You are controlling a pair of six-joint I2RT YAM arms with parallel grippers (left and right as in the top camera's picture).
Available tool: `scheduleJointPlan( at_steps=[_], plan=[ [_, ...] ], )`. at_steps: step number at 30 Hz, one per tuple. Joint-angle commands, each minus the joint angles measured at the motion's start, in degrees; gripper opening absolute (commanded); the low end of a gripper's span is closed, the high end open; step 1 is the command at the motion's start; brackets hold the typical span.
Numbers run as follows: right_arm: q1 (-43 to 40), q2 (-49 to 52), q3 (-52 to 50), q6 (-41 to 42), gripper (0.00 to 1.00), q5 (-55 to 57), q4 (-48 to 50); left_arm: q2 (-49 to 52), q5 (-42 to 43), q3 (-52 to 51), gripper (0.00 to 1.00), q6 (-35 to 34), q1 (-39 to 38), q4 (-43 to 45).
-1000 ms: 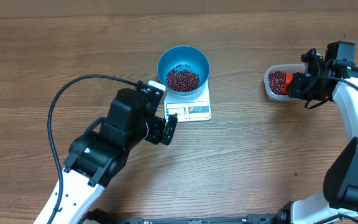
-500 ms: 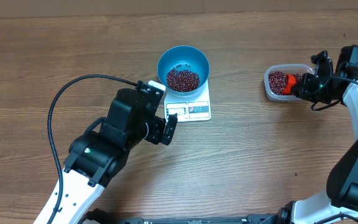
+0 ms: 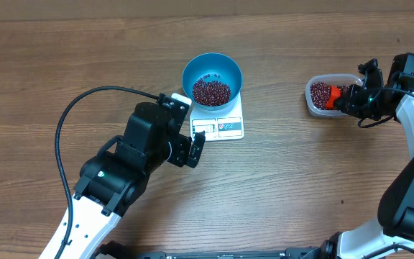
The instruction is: Scoop item into bowl and weigh 150g on scale
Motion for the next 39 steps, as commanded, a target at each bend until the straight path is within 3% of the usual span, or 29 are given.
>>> scheduleJointPlan(
  at_steps=[1,39],
  plan=[
    [0.0,0.9,1.1,-0.5,0.04,-3.0,0.0,0.0,-0.4,-0.4,1.00,0.5,0.4,0.0],
    [-2.6,1.0,1.1,-1.5,0.04,-7.5,0.0,0.0,-0.4,-0.4,1.00,0.4,0.4,0.0]
  ],
)
